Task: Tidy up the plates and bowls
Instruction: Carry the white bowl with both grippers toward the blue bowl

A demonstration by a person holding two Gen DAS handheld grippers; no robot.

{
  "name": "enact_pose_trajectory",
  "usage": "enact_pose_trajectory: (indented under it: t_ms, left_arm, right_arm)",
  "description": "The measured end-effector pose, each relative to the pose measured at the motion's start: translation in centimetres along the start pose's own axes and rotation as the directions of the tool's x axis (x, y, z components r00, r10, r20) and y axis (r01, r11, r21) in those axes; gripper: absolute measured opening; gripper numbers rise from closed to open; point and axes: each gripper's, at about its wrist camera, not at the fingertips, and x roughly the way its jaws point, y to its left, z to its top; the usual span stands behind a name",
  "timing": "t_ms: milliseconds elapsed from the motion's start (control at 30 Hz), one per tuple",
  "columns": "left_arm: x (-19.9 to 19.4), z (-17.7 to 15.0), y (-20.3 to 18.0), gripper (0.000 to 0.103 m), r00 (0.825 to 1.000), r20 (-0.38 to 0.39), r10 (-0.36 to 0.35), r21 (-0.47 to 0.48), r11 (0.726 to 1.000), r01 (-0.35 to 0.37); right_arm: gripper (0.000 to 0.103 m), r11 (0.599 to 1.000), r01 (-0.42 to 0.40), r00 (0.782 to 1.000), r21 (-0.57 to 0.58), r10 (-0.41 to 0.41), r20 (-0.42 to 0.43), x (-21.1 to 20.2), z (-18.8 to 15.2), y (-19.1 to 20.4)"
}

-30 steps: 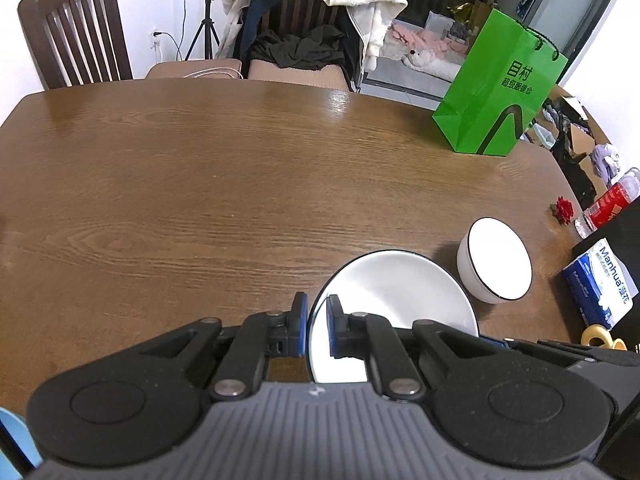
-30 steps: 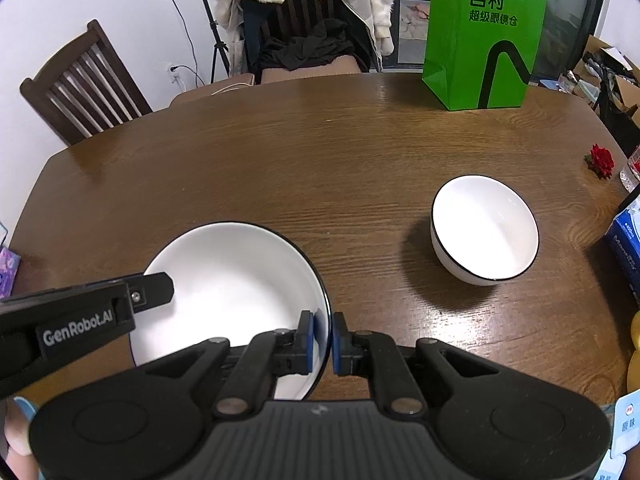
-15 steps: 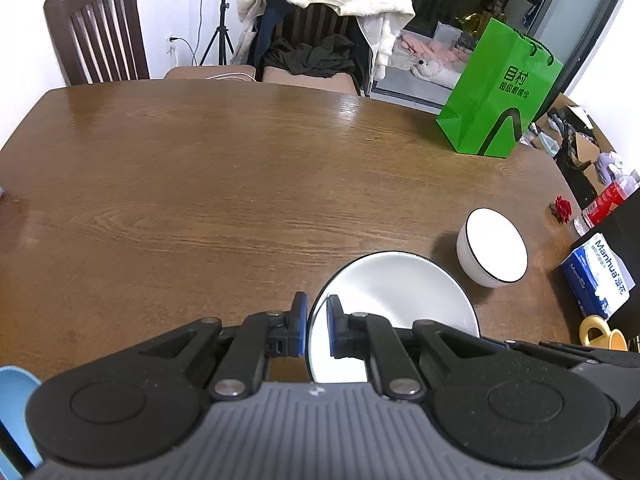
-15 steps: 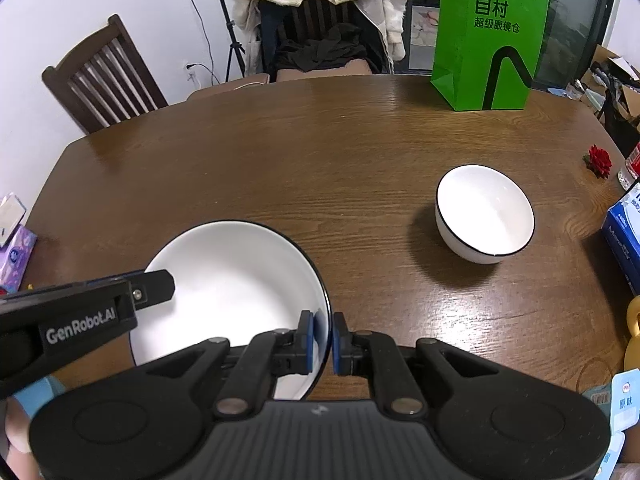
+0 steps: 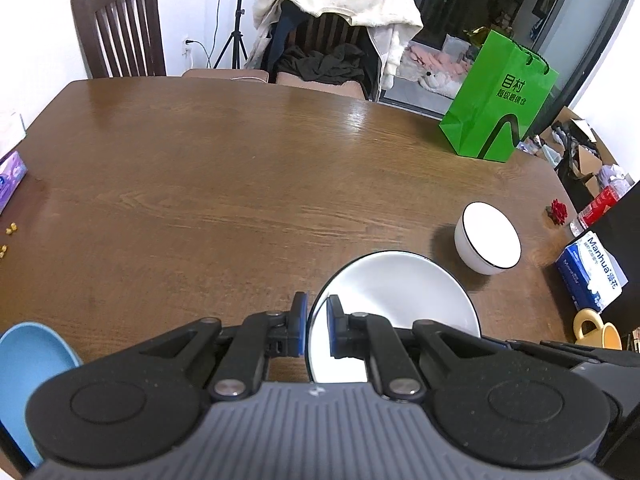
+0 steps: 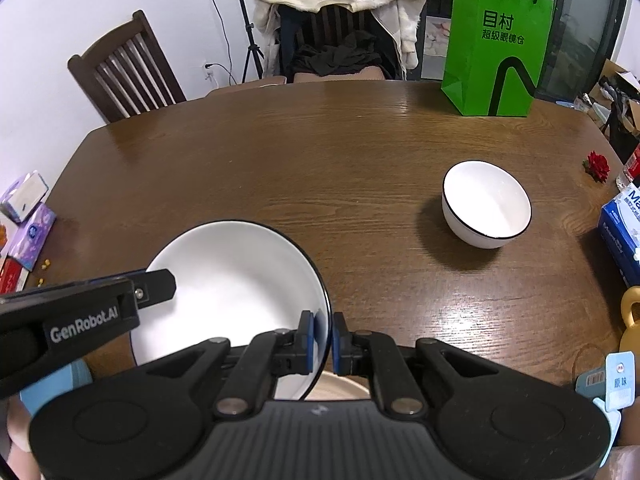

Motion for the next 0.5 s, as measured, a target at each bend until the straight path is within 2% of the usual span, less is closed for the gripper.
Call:
enact_pose_trajectory:
  t_ms: [500]
  left_arm:
    - [-2.5,-2.6,1.3,0.01,1.0,0.007,0.022,-0.038,0.999,-0.022]
  right_arm:
    - [0.009,0.999,-0.021,1.0,-0.037,0.021,0.0,-1.7,-2.5,1.4]
